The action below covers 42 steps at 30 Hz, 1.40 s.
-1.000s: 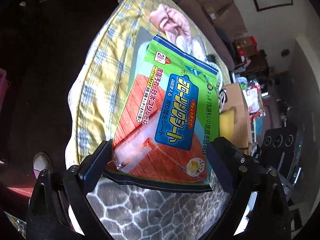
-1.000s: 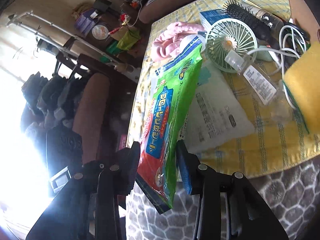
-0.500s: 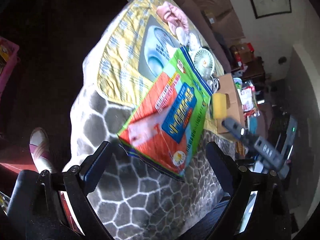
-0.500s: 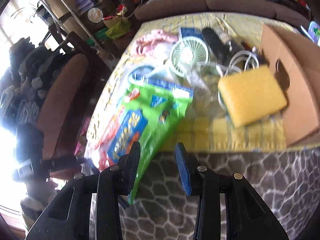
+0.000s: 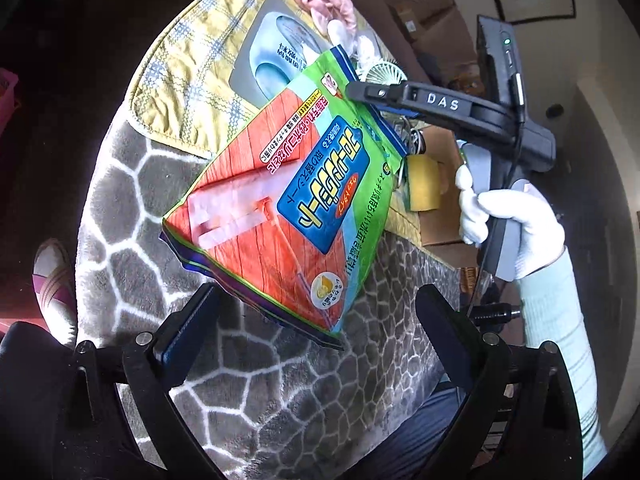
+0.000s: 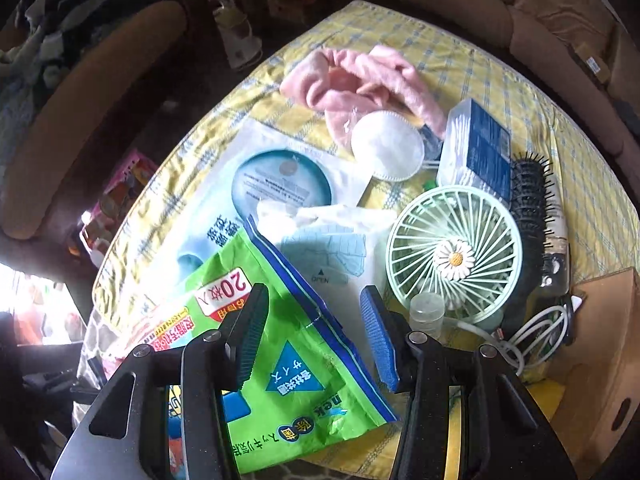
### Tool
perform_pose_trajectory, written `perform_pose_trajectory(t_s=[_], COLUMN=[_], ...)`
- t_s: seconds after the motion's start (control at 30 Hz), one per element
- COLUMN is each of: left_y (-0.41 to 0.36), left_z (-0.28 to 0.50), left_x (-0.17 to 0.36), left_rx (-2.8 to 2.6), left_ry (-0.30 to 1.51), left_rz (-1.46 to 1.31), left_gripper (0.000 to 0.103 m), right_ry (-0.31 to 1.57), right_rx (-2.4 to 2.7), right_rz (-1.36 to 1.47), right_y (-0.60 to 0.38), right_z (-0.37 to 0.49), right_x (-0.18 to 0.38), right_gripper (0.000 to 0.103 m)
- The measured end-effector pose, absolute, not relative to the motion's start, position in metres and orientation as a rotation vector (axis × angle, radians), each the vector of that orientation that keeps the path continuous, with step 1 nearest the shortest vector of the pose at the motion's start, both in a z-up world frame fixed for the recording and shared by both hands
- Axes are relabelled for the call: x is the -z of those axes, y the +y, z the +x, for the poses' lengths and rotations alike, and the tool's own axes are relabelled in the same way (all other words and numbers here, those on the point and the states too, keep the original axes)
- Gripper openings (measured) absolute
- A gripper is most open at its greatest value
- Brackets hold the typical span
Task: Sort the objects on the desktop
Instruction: 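Grasp the green-and-orange floor-wipes bag with the right gripper and lift it, then carry the held bag with the right gripper toward the cardboard box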
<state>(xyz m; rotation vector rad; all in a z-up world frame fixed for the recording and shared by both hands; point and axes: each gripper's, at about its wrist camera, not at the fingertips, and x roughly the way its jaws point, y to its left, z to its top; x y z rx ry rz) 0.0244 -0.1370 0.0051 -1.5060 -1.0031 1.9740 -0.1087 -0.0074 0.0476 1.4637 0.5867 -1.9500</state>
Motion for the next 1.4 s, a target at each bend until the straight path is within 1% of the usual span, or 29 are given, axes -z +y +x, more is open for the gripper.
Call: perform_pose_trajectory(t_s=[0.13,0.23,0.37,0.47,0.6,0.63,0.73,0.77,0.83,0.87,1.0,1.07,1.17,1.27,1.4], left_y=[-0.136,-0.136,-0.138,-0.137,-0.126,-0.124,-0.126,-0.131,-0.145,-0.149,-0.149,-0.138,-0.118,-0.104,-0.099], left_z=[0.018,0.013,0.010,0.007,0.010,0.011,0.016,0.016,0.018,0.016,-0.006,-0.016,-0.026,-0.016,0.004], left_x=[-0.004,-0.003,-0.004,-0.006,-0.010,-0.012,-0.025,-0.029,-0.036,-0.040,-0.051,-0.047,-0.025,-0.023,-0.019], left_rx=[-1.959,-1.959,-1.982,-2.026,-2.107,-2.139,-2.275,-2.303,-2.351,-2.400,-2.507,-2.444,-2.372,-2.403,-2.260], left_ry=[-1.041,-1.055,-1.067,-1.025,-0.909,-0.877,-0.771,-0.772,-0.808,-0.798,-0.646,-0.581,-0.514,-0.389,-0.451], left_rz=[-1.475,-1.461,-1.441,-1.440,-1.462,-1.469,-1.465,-1.446,-1.395,-1.374,-1.352,-1.385,-1.498,-1.513,-1.542], left_gripper=[0.098,0.098,0.098,0.098,0.098,0.097,0.097,0.097,0.097,0.097,0.097,0.097,0.097,0.098,0.099], right_ry=[0.509,0.464,0.430,0.393,0.290,0.229,-0.145,-0.224,-0.320,-0.363,-0.505,-0.584,-0.638,-0.655,-0.603], right_rx=[1.887,1.827,1.776,1.782,1.906,1.954,1.948,1.934,1.910,1.901,1.906,1.897,1.891,1.909,1.973], right_rz=[1.484,1.496,1.512,1.520,1.575,1.604,1.648,1.647,1.652,1.647,1.600,1.567,1.570,1.550,1.511], right_y=[0.007,0.021,0.045,0.064,0.098,0.111,0.149,0.156,0.163,0.164,0.161,0.157,0.152,0.147,0.136], right_z=[-0.100,-0.083,-0.044,-0.021,-0.027,-0.032,-0.032,-0.026,-0.013,-0.007,0.008,0.012,0.001,-0.008,-0.023], right_x=[-0.046,-0.051,-0.050,-0.048,-0.050,-0.050,-0.046,-0.041,-0.031,-0.028,-0.023,-0.021,-0.016,-0.021,-0.040], right_gripper=[0.051,0.049,0.049,0.050,0.048,0.049,0.050,0.050,0.050,0.050,0.050,0.050,0.050,0.050,0.052])
